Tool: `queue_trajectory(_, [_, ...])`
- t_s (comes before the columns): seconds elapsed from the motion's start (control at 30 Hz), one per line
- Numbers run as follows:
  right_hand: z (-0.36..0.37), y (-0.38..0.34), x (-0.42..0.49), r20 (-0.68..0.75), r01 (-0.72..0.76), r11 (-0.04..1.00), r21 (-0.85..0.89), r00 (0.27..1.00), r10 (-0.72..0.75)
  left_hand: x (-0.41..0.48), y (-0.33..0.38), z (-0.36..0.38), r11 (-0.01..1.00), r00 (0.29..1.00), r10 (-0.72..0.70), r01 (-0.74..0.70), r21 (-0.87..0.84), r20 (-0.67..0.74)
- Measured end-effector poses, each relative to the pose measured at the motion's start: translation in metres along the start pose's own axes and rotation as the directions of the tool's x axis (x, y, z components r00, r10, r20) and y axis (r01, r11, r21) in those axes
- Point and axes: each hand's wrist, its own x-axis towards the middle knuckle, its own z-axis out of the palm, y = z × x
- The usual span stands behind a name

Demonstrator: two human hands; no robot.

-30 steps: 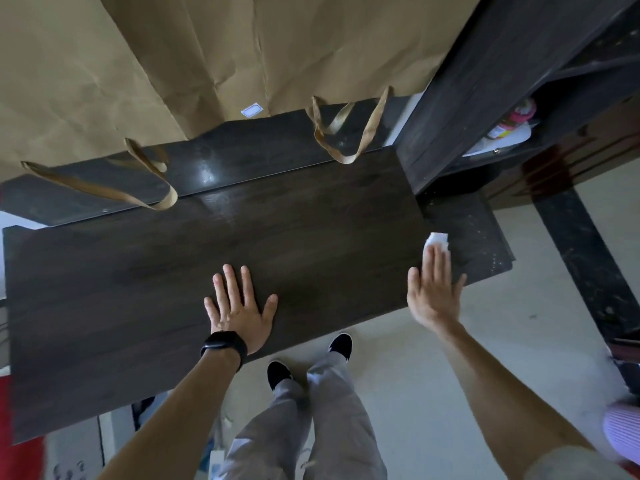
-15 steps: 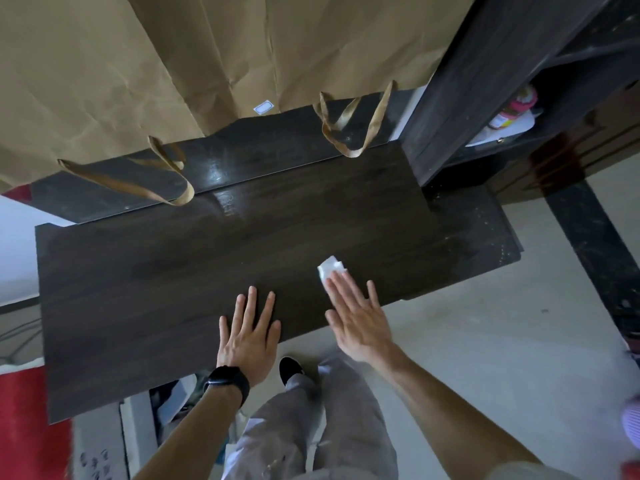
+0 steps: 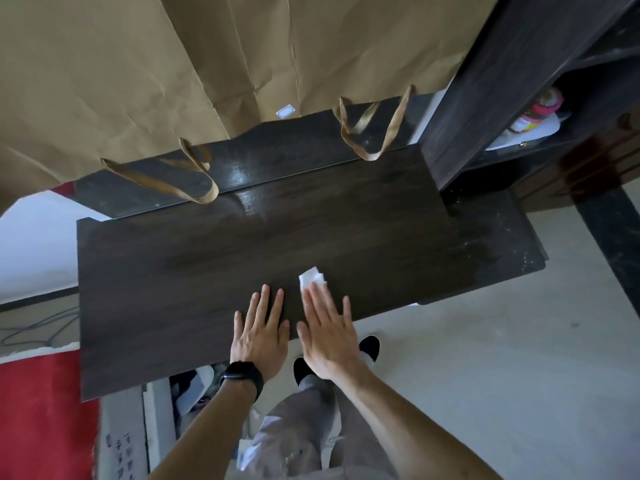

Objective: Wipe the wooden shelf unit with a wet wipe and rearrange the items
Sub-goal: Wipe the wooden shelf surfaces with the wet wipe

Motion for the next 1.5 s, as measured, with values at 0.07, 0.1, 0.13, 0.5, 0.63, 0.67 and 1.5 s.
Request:
queue_trajectory(0.07, [0.000, -0.001, 0.007, 0.034, 0.199, 0.980, -0.032, 0.980, -0.198, -0.006, -0.013, -0.004, 0.996, 0.996, -0.084, 0.083, -0.030, -0.021])
queue_trajectory(0.1, [-0.004, 0.006, 0.012, 0.049, 0.273, 0.960, -0.059, 0.961, -0.271, -0.011, -0.024, -0.005, 0.988, 0.989, -0.146, 0.144, -0.052, -0.028])
queue_trajectory(0.13, [-0.009, 0.015, 0.018, 0.052, 0.317, 0.944, -0.095, 0.948, -0.313, -0.016, -0.036, -0.006, 0.976, 0.978, -0.207, 0.205, -0.072, -0.033])
queue_trajectory(0.5, [0.025, -0.074, 0.029, -0.041, 0.217, 0.973, -0.083, 0.975, -0.221, -0.077, -0.145, -0.010, 0.813, 0.811, -0.576, 0.555, -0.174, -0.104])
queue_trajectory(0.63, [0.052, -0.151, 0.046, 0.169, 0.604, 0.793, -0.081, 0.792, -0.586, -0.084, -0.146, -0.003, 0.786, 0.790, -0.609, 0.589, -0.191, -0.072])
queue_trajectory(0.67, [0.051, -0.161, 0.060, 0.193, 0.637, 0.767, -0.082, 0.765, -0.615, -0.085, -0.145, -0.003, 0.783, 0.788, -0.612, 0.591, -0.195, -0.066])
queue_trajectory(1.5, [0.032, -0.180, 0.139, 0.206, 0.662, 0.733, -0.156, 0.747, -0.632, -0.084, -0.163, 0.004, 0.847, 0.840, -0.526, 0.504, -0.166, -0.136])
